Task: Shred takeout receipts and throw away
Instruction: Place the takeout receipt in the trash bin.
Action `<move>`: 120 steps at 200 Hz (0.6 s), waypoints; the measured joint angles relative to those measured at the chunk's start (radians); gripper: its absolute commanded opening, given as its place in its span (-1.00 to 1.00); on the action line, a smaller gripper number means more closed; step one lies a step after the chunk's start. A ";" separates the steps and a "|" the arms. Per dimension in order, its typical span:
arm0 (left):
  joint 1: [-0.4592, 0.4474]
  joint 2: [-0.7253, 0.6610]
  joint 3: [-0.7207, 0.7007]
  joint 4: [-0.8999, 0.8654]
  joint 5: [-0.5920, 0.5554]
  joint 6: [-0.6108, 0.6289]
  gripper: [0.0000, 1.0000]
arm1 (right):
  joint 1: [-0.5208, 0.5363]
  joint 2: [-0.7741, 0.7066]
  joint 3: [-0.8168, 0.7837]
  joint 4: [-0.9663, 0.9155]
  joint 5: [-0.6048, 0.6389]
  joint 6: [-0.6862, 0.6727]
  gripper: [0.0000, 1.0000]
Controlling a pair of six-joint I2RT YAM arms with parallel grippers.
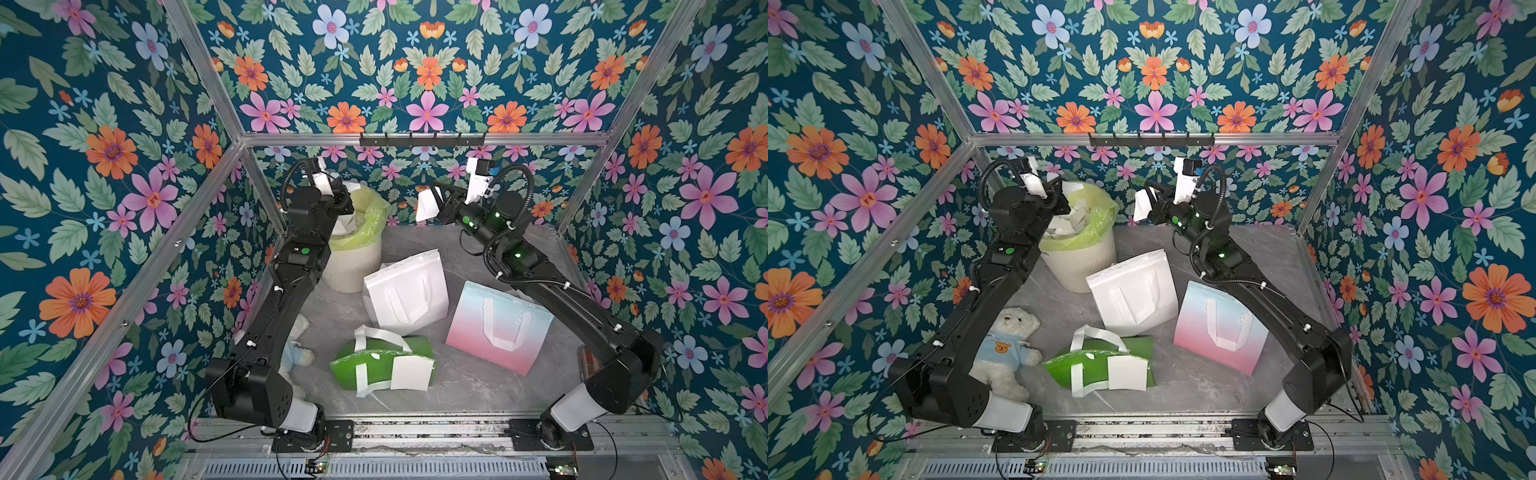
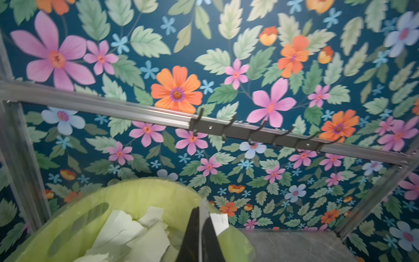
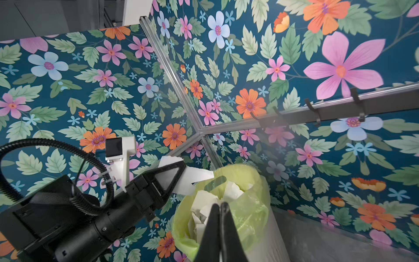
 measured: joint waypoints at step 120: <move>0.112 0.064 -0.077 0.000 0.029 -0.133 0.36 | 0.127 0.600 0.730 -0.138 0.002 -0.022 -1.00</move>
